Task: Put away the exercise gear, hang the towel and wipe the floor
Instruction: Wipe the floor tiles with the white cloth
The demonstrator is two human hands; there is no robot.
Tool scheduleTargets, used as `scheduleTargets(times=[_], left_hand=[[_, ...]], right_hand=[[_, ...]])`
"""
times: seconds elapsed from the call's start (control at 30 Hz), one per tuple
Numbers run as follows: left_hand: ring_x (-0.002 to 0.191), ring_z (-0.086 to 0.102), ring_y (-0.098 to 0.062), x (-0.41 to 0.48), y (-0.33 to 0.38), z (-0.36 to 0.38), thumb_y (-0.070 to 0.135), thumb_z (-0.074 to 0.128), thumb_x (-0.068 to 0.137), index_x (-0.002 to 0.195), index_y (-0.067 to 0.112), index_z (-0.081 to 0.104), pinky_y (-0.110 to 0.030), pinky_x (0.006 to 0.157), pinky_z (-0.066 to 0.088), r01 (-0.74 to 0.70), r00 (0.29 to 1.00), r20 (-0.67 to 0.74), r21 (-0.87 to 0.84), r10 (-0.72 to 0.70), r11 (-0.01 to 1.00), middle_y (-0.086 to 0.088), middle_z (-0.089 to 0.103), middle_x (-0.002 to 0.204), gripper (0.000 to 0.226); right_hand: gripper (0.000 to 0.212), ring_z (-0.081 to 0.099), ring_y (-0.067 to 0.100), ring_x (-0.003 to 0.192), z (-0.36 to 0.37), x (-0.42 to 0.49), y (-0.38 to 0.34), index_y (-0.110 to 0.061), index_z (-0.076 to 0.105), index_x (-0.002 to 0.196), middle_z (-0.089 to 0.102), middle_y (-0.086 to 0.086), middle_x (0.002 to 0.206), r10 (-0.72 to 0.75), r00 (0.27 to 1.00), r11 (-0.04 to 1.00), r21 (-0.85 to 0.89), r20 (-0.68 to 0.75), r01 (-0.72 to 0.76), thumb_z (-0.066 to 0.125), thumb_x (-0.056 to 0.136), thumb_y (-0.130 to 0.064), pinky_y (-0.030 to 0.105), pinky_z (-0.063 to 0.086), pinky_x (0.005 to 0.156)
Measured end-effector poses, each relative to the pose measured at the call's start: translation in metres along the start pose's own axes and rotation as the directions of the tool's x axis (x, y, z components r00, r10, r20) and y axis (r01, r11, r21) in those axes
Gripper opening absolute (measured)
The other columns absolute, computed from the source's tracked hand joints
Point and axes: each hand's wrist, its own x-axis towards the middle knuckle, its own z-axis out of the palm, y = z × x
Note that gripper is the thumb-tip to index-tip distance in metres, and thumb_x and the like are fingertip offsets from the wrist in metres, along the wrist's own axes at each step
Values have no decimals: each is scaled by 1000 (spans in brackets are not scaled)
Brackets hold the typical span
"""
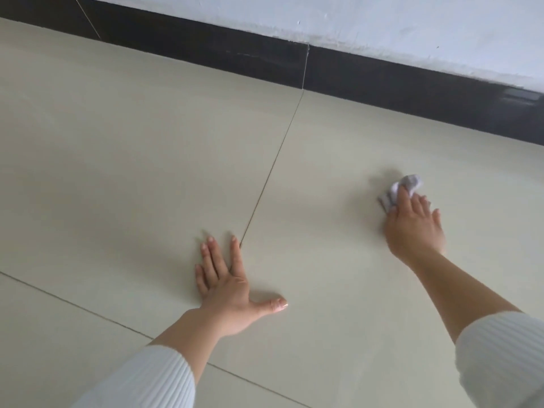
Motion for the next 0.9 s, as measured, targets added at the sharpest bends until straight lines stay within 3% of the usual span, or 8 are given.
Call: scheduleTargets(times=[0.1,0.23,0.37,0.43,0.57,0.63,0.73,0.9], left_hand=[[124,-52,-31,-1,-1,0,91,54,50,133,22,-47,-49,109,-22,-14,1000,-7,-4,14,1000,-19,-56,132,148],[124,-53,-30,-2,-8,-3,83,64,53,136,26,-43,-48,109,-22,-88,996,4,-31,88,996,-20,-54,135,147],[132,-45,-23,-7,-38,-13,74,64,66,144,35,-29,-42,115,-13,-250,968,11,44,250,967,-10,-49,143,128],[140,-34,-24,-10,-64,-20,72,50,80,148,30,-22,-41,117,-8,-297,954,7,146,300,943,-8,-40,150,108],[141,-32,-27,-6,-123,-34,74,29,85,148,22,-25,-44,118,-10,-93,978,-166,184,125,978,-13,-39,150,98],[139,-35,-27,-1,-143,-45,81,28,78,146,21,-28,-43,117,-12,-16,977,-209,154,48,988,-14,-41,149,107],[139,-36,-25,10,-154,-58,90,33,63,147,22,-27,-43,117,-13,-46,974,-217,119,71,992,-14,-39,150,123],[139,-36,-22,23,-156,-54,93,35,58,146,25,-28,-43,116,-11,-65,967,-237,123,93,990,-10,-37,152,128]], right_hand=[[59,13,29,145,12,-30,-16,-17,12,153,21,10,157,105,994,992,69,-21,-103,30,96,-14,41,7,120],[56,24,26,140,35,-96,-66,-22,31,147,34,2,150,-252,966,960,110,-58,257,30,91,-16,35,14,118],[50,25,22,144,47,-168,-85,-24,36,147,37,-5,151,-527,850,841,146,-1,522,31,97,-20,25,2,119],[49,28,24,144,52,-197,-85,-23,38,146,39,-1,151,-637,769,768,125,51,628,30,98,-23,32,9,120],[50,19,16,146,52,-213,-73,-28,30,149,29,-6,156,-779,601,613,17,181,790,31,99,-28,32,12,119],[52,23,20,145,49,-196,-66,-27,26,151,32,-4,155,-712,689,691,-41,136,722,30,98,-28,33,14,119],[57,16,26,147,41,-155,-63,-25,11,154,23,0,159,-359,933,933,22,19,358,30,100,-18,36,11,118],[56,13,30,145,42,-82,-88,-22,20,151,22,8,157,-106,994,991,77,-25,108,31,97,-13,42,9,119]])
